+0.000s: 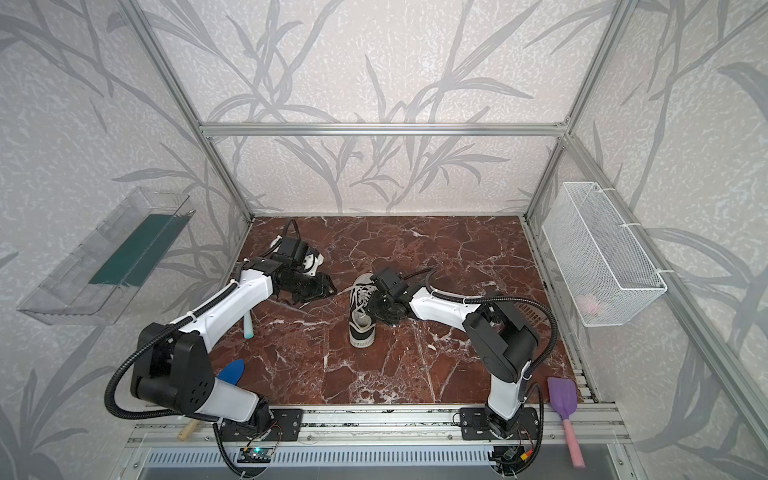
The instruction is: Tie the shoes
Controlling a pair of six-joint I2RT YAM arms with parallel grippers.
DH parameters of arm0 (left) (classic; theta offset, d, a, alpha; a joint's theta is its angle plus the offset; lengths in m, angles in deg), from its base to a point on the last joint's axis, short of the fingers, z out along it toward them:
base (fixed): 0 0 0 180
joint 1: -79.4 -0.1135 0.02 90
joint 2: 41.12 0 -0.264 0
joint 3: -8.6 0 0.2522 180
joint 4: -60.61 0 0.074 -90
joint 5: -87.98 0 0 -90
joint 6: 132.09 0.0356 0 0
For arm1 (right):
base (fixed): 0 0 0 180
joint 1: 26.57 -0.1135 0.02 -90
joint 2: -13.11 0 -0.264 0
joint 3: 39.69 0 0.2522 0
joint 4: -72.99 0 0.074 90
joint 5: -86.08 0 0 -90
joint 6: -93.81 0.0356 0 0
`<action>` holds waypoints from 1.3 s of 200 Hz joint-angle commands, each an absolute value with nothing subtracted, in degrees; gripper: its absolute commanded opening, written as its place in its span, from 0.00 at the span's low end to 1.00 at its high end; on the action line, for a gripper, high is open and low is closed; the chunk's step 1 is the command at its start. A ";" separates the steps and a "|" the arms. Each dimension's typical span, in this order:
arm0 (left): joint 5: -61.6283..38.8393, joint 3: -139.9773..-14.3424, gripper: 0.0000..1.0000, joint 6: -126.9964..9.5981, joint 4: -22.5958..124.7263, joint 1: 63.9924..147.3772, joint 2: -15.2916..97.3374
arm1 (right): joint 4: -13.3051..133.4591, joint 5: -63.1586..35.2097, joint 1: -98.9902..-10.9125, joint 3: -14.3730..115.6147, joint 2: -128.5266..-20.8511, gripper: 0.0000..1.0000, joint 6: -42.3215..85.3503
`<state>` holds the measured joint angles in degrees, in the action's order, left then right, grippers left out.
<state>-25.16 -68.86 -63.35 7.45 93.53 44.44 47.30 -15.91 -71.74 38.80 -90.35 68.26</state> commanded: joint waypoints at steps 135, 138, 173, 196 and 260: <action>-26.89 -71.82 0.51 -62.31 5.31 92.93 44.00 | 50.52 -15.96 -69.02 36.86 -89.64 0.17 66.67; -26.95 -71.94 0.51 -62.31 5.29 92.93 44.04 | 50.61 -15.96 -68.95 36.76 -89.48 0.16 66.73; -27.33 -72.47 0.51 -62.30 5.03 92.95 44.21 | 51.94 -15.66 -68.06 35.09 -87.67 0.13 67.34; -27.38 -72.66 0.51 -62.31 4.94 93.02 44.22 | 52.46 -15.92 -67.62 34.79 -87.10 0.13 67.45; -27.27 -72.49 0.51 -62.66 4.55 93.02 43.69 | 52.67 -16.40 -67.09 35.04 -86.55 0.20 66.86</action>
